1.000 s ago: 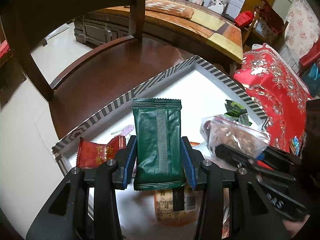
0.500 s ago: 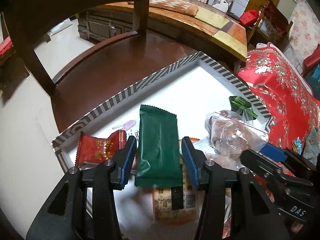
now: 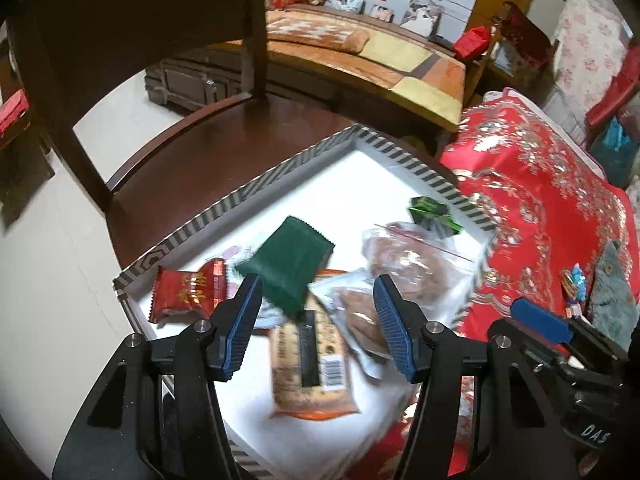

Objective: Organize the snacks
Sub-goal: 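Move both tools back over the bedspread toward the white packets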

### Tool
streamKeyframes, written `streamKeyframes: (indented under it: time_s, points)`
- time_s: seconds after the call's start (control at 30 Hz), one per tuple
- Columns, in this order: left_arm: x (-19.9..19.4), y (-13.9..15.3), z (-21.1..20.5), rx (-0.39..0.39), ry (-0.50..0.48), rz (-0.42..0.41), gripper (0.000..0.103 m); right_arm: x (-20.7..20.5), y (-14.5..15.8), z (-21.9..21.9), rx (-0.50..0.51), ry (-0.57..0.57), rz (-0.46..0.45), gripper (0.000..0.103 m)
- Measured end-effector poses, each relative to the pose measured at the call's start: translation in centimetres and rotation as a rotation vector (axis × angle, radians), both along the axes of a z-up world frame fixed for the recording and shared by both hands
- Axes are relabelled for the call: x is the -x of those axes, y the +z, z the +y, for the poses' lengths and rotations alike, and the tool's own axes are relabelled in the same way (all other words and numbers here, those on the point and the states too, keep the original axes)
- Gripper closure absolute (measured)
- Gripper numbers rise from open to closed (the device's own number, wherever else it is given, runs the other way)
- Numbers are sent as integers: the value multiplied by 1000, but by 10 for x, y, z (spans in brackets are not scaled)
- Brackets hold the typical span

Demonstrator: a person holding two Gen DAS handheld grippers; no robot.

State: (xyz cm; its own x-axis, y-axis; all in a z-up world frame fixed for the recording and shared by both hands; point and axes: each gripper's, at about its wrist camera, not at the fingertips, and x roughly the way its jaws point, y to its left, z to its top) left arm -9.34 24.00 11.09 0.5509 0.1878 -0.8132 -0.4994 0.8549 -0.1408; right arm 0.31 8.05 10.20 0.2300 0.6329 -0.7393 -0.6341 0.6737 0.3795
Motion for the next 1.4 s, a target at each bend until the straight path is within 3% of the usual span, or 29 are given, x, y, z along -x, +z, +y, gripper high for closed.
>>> streamKeyframes:
  time_s: [0.6,0.83,1.07,1.23,1.4]
  points:
    - [-23,6,-113,5,-266,-5,45,21,-7,-136,42,-249,33,48]
    - [-37,-6,-160,31,-392,24,45,23,-18,-211,96,-424,41,48]
    - [-43,-16,-172,34,-421,55,45,-8,-27,-281,234,-633,12,48]
    - [-44,-19,-162,31,-392,66,45,-43,-51,-285,265,-653,61,46]
    - [-45,-24,-156,35,-365,78,45,-40,-71,-235,178,-500,124,46]
